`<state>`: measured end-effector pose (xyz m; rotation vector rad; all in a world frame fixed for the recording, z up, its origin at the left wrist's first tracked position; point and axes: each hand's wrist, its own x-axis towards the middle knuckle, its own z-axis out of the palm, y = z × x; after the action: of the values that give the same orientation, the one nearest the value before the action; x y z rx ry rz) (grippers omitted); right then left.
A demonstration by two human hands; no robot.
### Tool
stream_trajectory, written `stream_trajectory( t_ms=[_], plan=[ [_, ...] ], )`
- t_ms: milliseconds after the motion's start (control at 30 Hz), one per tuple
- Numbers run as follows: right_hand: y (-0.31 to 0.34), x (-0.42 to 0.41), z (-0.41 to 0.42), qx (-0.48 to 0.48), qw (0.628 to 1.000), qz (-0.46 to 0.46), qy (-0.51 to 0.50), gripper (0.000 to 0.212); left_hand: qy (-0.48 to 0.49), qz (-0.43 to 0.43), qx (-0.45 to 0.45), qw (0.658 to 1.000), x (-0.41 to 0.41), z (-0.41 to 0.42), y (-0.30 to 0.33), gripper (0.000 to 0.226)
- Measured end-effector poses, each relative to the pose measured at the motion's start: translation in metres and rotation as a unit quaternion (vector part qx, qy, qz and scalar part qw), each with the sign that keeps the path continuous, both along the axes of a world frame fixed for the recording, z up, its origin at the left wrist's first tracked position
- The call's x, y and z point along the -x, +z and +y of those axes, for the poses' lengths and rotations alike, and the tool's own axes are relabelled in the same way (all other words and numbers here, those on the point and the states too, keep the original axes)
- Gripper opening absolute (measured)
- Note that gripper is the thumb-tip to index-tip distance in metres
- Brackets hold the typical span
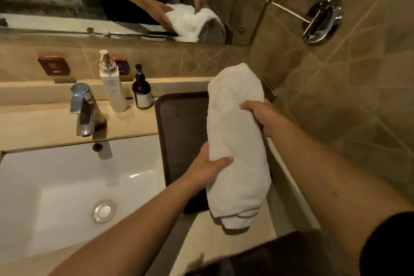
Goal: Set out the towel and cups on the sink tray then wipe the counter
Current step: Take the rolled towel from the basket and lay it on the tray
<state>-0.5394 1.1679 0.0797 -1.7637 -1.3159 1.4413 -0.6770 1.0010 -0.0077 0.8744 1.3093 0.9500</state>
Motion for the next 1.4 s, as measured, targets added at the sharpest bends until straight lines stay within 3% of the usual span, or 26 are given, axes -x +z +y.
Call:
stream_trajectory(
  t_ms=[267, 367, 600, 700, 833, 900, 1000, 1067, 1200, 1400],
  plan=[
    [-0.033, 0.021, 0.077, 0.005, 0.996, -0.090, 0.026, 0.065, 0.062, -0.138, 0.038, 0.988, -0.022, 0.061, -0.028, 0.062],
    [-0.046, 0.026, 0.093, 0.004, 0.993, -0.111, 0.043, 0.068, 0.068, -0.131, 0.048, 0.988, -0.027, 0.073, -0.041, 0.053],
    [-0.079, 0.030, 0.101, -0.046, 0.982, -0.173, 0.054, 0.073, 0.089, -0.058, 0.113, 0.988, -0.038, 0.093, -0.064, 0.077],
    [-0.088, 0.025, 0.098, -0.107, 0.958, -0.256, 0.068, 0.066, 0.066, 0.013, 0.126, 0.990, -0.035, 0.098, -0.063, 0.086],
    [-0.087, 0.021, 0.081, -0.194, 0.910, -0.355, 0.093, 0.064, 0.035, 0.229, 0.050, 0.972, -0.024, 0.103, -0.053, 0.110],
    [-0.083, 0.014, 0.062, -0.232, 0.894, -0.369, 0.107, 0.061, -0.001, 0.341, -0.027, 0.940, -0.017, 0.108, -0.046, 0.118],
    [-0.075, -0.006, 0.024, -0.245, 0.898, -0.342, 0.129, 0.053, -0.121, 0.468, -0.121, 0.867, -0.009, 0.121, -0.039, 0.111],
    [-0.073, -0.024, -0.007, -0.249, 0.888, -0.357, 0.149, 0.050, -0.197, 0.482, -0.136, 0.842, -0.006, 0.128, -0.038, 0.110],
    [-0.090, -0.048, -0.064, -0.329, 0.831, -0.423, 0.151, 0.041, -0.267, 0.490, -0.137, 0.819, -0.004, 0.137, -0.037, 0.117],
    [-0.118, -0.057, -0.075, -0.335, 0.831, -0.424, 0.134, 0.035, -0.297, 0.486, -0.134, 0.811, -0.006, 0.145, -0.035, 0.118]
  ],
)
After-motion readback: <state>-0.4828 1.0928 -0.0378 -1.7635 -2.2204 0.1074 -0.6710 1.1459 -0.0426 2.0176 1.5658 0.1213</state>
